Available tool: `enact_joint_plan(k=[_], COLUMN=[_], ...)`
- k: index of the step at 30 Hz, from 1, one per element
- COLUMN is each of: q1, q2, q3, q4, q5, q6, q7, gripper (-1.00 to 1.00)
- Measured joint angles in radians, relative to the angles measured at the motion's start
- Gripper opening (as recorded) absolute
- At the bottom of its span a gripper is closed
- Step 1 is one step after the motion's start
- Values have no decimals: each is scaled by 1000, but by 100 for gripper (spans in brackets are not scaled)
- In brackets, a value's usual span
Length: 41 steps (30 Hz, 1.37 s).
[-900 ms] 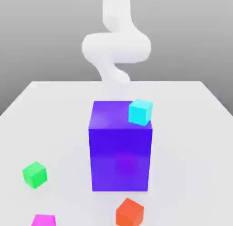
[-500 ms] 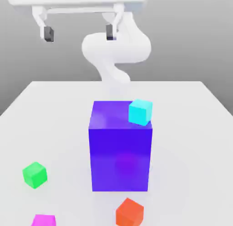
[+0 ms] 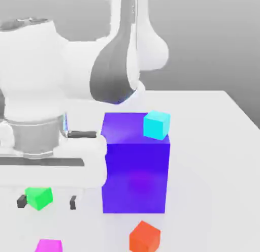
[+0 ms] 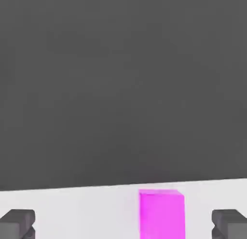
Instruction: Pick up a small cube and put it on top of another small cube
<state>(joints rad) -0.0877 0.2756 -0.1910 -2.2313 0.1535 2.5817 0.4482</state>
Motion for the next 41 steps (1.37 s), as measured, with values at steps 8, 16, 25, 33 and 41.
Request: enact_joint_plan(k=[8, 16, 25, 33, 41], q1=[-66, -61, -49, -181, -210], q2=[277, 253, -54, -240, -88], q3=[41, 34, -131, -203, -117], q4=[42, 36, -184, -423, -421], q5=[43, 36, -69, -126, 31], q6=[148, 129, 48, 107, 245], q7=[-62, -57, 107, 258, 149], gripper=[-100, -100, -100, -100, 100])
